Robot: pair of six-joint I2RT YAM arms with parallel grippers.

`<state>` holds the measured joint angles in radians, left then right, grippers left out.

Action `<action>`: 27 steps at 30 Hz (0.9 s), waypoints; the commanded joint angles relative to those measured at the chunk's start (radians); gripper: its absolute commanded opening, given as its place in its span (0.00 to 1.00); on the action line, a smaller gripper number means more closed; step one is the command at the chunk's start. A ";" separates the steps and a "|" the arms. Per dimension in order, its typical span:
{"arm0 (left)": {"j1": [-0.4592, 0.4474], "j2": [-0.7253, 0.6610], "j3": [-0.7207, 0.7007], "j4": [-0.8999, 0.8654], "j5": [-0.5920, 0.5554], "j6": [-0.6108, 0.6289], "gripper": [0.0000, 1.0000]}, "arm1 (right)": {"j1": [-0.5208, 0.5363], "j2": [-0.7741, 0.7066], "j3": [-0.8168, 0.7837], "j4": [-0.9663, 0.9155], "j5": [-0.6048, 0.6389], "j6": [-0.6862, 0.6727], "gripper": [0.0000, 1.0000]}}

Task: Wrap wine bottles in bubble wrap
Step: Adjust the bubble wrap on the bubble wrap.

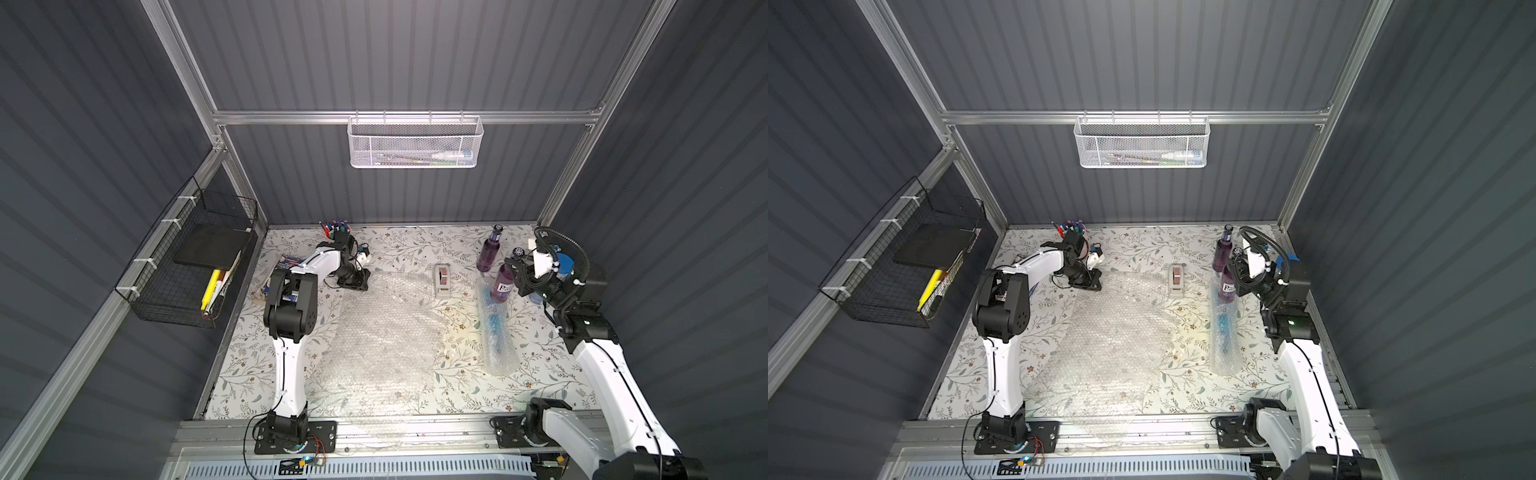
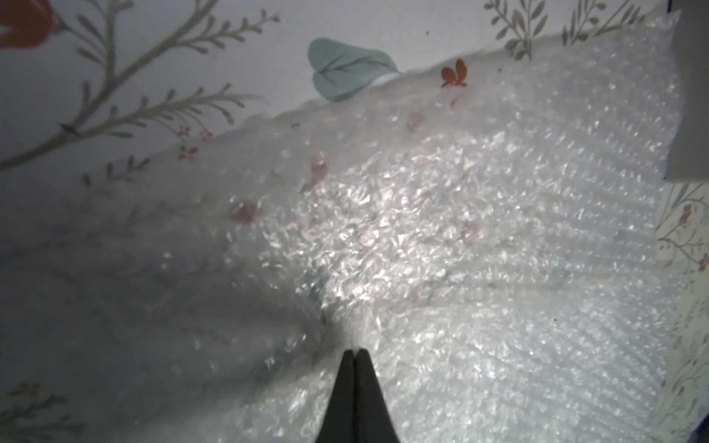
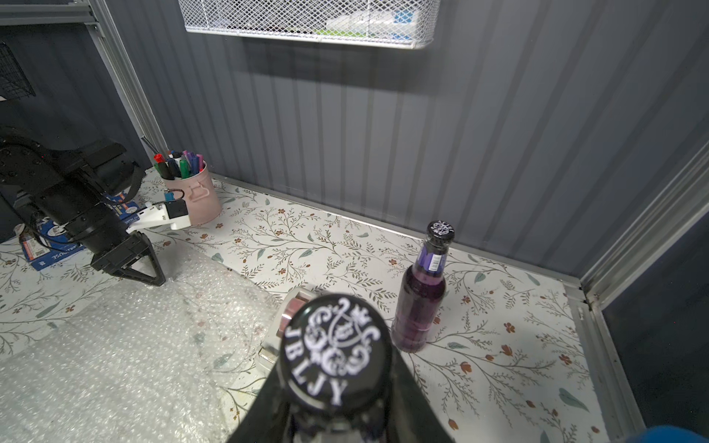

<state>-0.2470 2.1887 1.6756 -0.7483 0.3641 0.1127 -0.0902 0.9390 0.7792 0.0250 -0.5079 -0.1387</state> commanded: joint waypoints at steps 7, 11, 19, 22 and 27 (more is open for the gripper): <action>0.007 -0.088 0.040 -0.021 0.143 -0.078 0.00 | 0.032 -0.029 0.010 0.091 -0.044 0.018 0.09; 0.047 -0.157 -0.033 0.092 0.111 -0.182 0.00 | 0.057 -0.021 0.011 0.108 -0.048 0.031 0.09; 0.110 -0.233 -0.161 0.224 -0.056 -0.344 0.00 | 0.174 0.015 0.034 0.137 -0.036 0.048 0.09; 0.111 -0.246 -0.218 0.248 -0.120 -0.401 0.00 | 0.226 0.028 0.055 0.127 -0.053 0.052 0.09; 0.121 -0.270 -0.276 0.261 -0.258 -0.446 0.00 | 0.318 0.054 0.078 0.104 -0.144 0.044 0.09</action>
<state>-0.1253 1.9572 1.4143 -0.5053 0.2150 -0.2813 0.1886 1.0023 0.7887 0.0345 -0.5583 -0.0998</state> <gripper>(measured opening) 0.044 0.330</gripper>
